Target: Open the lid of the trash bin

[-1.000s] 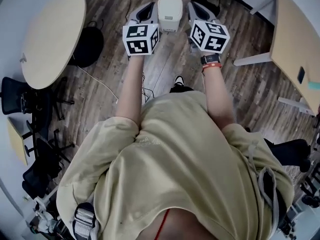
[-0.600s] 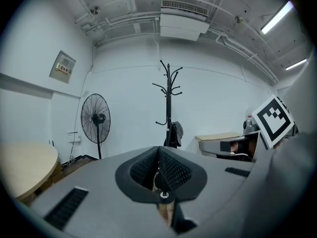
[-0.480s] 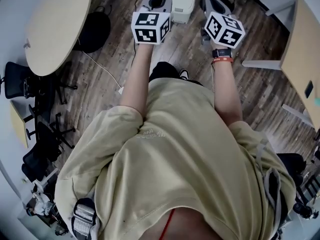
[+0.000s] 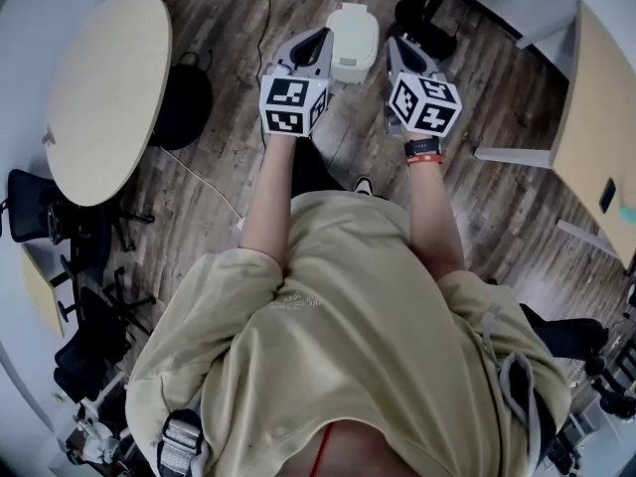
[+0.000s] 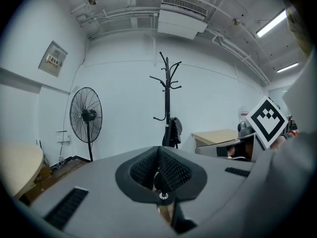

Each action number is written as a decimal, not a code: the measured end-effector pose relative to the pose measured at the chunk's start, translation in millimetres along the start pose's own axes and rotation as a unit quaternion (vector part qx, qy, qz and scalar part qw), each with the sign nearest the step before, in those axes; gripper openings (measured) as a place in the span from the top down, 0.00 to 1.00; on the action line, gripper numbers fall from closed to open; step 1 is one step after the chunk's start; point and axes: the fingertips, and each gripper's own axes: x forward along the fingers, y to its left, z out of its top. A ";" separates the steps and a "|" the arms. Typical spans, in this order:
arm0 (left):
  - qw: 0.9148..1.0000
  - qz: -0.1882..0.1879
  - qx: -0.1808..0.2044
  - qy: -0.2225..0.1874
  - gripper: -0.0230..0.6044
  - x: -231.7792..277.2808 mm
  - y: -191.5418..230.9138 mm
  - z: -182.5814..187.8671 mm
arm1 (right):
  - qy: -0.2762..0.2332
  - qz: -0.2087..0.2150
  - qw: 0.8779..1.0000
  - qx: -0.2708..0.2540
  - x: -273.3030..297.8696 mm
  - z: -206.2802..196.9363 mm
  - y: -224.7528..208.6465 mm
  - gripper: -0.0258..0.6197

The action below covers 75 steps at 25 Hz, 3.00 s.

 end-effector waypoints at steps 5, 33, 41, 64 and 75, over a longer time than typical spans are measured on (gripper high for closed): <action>1.000 -0.019 -0.013 0.009 0.93 30.1 22.3 -3.0 | 0.021 -0.011 1.000 0.004 32.4 -3.4 -0.2 0.94; 0.993 -0.073 -0.060 0.064 0.93 127.7 88.8 -78.8 | 0.137 -0.033 0.987 0.083 135.5 -123.2 -15.8 0.94; 0.991 -0.083 -0.065 0.086 0.93 142.2 101.9 -109.0 | 0.172 -0.028 0.980 0.097 159.8 -157.5 -23.1 0.94; 0.976 -0.083 -0.129 0.157 0.93 205.4 148.2 -232.0 | 0.247 -0.032 0.957 0.149 256.5 -254.8 -73.8 0.93; 0.964 -0.120 -0.129 0.201 0.93 238.9 153.0 -291.1 | 0.279 -0.051 0.935 0.213 297.2 -305.3 -101.9 0.94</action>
